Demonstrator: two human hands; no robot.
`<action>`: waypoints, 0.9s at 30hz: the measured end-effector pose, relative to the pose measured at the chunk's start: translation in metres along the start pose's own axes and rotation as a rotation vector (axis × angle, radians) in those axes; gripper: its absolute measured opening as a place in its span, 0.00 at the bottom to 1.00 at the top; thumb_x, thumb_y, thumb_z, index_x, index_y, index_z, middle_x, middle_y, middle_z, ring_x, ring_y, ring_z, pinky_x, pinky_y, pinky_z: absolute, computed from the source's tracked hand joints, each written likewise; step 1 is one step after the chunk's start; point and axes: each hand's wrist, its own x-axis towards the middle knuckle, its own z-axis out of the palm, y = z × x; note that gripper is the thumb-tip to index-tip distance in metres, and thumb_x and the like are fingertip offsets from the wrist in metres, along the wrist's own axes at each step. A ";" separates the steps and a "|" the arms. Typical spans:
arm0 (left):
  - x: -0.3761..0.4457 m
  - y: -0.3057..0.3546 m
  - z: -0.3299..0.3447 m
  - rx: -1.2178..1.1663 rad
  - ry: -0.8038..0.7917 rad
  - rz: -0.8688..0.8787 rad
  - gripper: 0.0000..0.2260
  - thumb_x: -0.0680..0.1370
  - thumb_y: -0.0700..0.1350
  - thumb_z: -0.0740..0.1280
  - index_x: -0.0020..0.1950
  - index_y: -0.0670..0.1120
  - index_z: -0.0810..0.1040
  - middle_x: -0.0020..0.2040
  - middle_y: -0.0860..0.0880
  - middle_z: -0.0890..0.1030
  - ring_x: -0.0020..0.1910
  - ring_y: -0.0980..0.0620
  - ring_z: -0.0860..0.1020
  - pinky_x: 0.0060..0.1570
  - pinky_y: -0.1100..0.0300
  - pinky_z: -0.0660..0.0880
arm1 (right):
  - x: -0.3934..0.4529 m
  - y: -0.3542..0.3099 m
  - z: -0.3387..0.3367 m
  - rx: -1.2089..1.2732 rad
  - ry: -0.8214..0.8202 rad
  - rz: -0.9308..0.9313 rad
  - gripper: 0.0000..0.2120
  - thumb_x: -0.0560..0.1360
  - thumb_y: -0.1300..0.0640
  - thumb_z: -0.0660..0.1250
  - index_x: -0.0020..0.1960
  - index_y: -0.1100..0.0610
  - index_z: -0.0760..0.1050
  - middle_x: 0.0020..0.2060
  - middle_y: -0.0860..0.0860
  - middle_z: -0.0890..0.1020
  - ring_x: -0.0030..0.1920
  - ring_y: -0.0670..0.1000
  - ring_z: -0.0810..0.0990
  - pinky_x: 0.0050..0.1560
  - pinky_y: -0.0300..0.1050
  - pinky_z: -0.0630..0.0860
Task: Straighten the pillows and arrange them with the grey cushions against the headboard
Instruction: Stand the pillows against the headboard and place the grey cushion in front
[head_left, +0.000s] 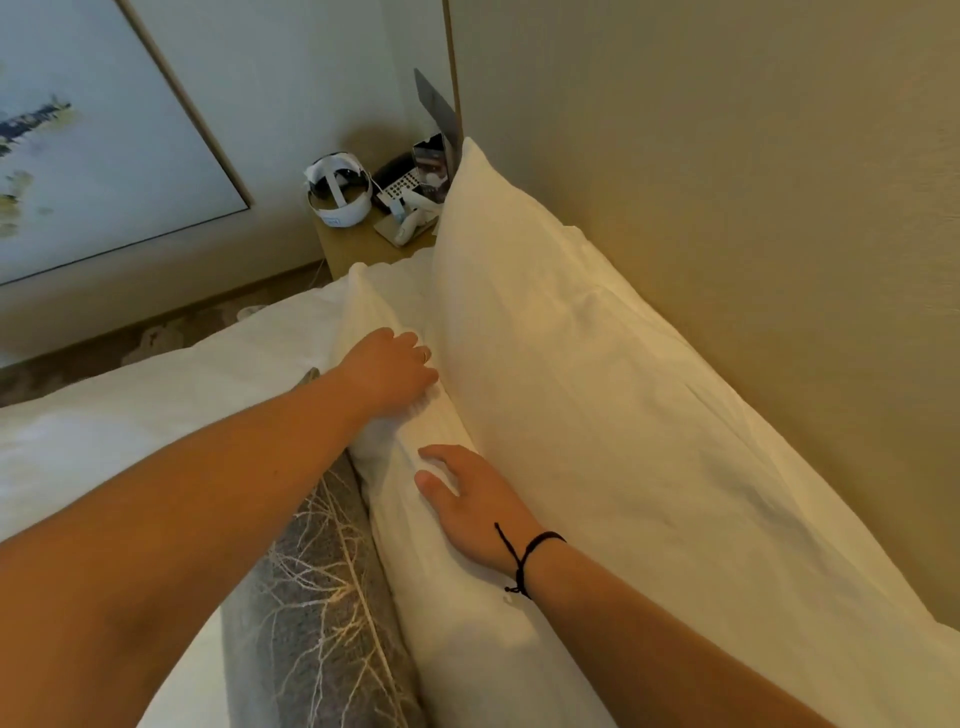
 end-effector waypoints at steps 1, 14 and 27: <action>0.003 -0.007 0.001 0.035 -0.007 0.021 0.14 0.81 0.56 0.59 0.63 0.56 0.76 0.60 0.52 0.76 0.59 0.49 0.71 0.53 0.56 0.66 | 0.003 0.000 0.001 0.035 -0.007 -0.005 0.23 0.81 0.39 0.56 0.73 0.42 0.66 0.77 0.45 0.60 0.77 0.45 0.56 0.75 0.45 0.55; 0.040 -0.055 -0.019 -0.249 -0.230 0.110 0.09 0.79 0.46 0.65 0.58 0.51 0.69 0.50 0.52 0.72 0.47 0.49 0.72 0.48 0.57 0.70 | 0.010 -0.003 -0.001 0.095 0.034 0.017 0.22 0.77 0.37 0.61 0.68 0.44 0.73 0.71 0.40 0.70 0.71 0.43 0.66 0.73 0.44 0.62; 0.058 -0.035 -0.008 -0.501 0.060 -0.315 0.14 0.82 0.46 0.59 0.64 0.45 0.76 0.65 0.44 0.74 0.61 0.43 0.75 0.59 0.50 0.72 | -0.003 -0.003 -0.009 -0.606 -0.023 0.040 0.32 0.79 0.36 0.54 0.72 0.59 0.63 0.71 0.55 0.66 0.75 0.57 0.55 0.76 0.46 0.49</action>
